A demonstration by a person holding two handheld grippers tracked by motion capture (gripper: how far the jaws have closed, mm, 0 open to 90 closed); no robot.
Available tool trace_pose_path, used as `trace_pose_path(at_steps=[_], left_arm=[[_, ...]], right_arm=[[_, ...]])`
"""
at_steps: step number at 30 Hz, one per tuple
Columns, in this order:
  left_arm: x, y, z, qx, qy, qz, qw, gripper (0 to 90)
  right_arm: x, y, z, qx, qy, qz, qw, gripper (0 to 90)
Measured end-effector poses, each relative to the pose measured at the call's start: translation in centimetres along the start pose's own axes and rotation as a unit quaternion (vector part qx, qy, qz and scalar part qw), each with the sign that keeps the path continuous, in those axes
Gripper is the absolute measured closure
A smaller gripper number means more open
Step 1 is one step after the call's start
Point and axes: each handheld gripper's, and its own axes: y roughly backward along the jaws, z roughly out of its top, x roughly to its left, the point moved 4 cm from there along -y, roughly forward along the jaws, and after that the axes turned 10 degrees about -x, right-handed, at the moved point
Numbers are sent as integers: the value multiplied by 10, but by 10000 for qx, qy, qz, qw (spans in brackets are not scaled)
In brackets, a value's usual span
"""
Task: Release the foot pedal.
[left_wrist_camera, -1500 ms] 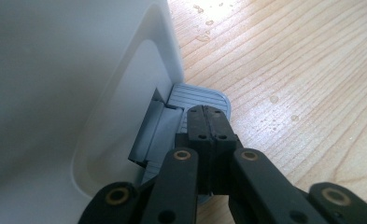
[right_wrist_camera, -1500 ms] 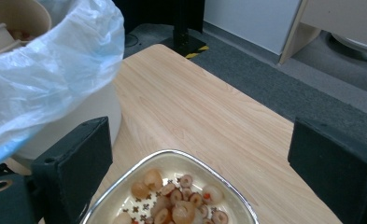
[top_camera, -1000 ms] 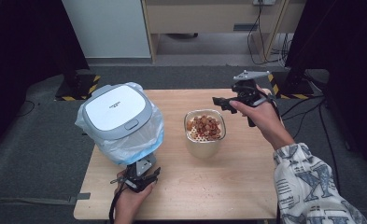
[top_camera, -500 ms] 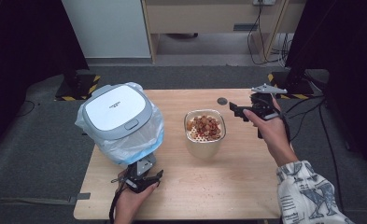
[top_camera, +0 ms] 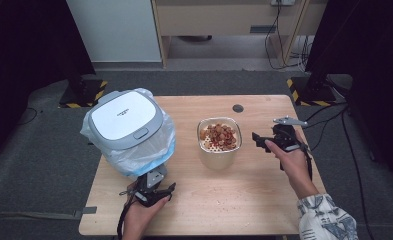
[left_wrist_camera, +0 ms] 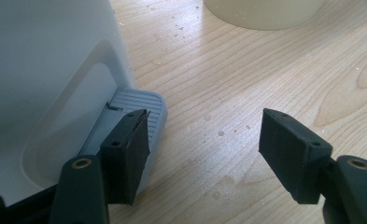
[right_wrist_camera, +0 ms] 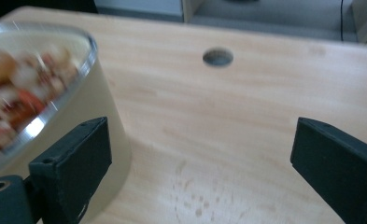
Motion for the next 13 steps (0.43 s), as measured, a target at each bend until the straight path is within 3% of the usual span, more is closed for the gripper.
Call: trace_pose_path(at_steps=[7, 13], left_arm=[[0, 0, 0, 12, -3, -29, 10000, 319], [-1, -1, 0, 25, -6, -46, 10000, 318]], right_arm=[[1, -21, -53, 705, -53, -83, 9975, 63], [4, -32, -71, 1112, -75, -202, 9936, 65]])
